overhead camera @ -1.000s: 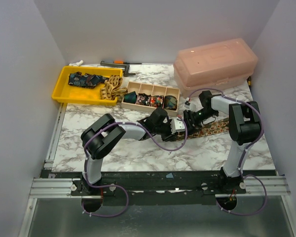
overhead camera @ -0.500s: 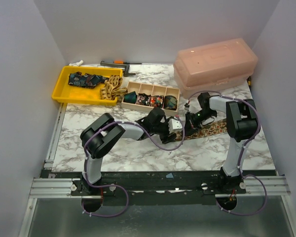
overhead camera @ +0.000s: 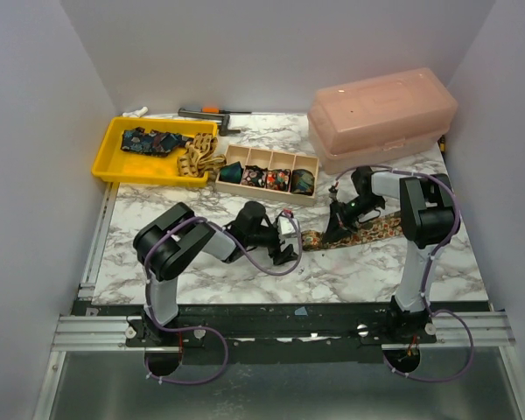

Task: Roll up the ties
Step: Roll the tie at the center of the board.

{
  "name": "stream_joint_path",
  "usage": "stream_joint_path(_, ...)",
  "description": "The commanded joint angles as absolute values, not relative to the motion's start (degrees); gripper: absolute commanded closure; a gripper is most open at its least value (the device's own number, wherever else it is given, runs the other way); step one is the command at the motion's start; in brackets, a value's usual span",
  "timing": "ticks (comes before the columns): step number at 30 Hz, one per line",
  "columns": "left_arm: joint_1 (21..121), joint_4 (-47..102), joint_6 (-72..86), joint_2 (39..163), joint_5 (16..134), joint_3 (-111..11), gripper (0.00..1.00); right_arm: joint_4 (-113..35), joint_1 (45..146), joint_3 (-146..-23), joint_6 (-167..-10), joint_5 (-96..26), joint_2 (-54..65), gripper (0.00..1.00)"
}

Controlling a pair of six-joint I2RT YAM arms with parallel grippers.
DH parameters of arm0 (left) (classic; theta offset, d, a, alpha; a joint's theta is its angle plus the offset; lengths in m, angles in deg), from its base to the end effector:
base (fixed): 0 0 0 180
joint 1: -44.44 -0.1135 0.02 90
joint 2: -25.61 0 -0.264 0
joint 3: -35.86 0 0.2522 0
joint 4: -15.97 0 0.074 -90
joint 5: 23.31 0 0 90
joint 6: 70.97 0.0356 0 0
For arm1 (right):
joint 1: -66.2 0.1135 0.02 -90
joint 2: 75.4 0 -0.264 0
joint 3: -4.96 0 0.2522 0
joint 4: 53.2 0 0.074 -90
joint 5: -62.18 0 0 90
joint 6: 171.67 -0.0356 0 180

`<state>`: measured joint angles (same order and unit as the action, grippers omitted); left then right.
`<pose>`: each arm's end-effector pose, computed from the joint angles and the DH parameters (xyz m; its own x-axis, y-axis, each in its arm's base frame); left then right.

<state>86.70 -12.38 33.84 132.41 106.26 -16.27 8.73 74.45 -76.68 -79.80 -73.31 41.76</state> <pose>0.2313 -0.2408 0.1155 -0.0767 0.3359 -0.9388 0.9936 0.1041 -0.0439 0.3259 0.0729 0.1037 -0.9805 -0.1653 0.1065 -0.0411 0.7020 0.7110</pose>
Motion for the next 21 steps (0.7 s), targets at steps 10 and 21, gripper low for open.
stream_joint_path(10, 89.36, -19.63, 31.52, 138.33, 104.95, -19.95, 0.48, 5.95, 75.23, -76.04, -75.56, -62.89, 47.72, 1.00)
stream_joint_path(21, 91.51, -18.48, 28.96, 137.31, 105.11, -26.75, 0.57, 5.48, 75.68, -76.66, -75.26, -64.47, 48.71, 1.00)
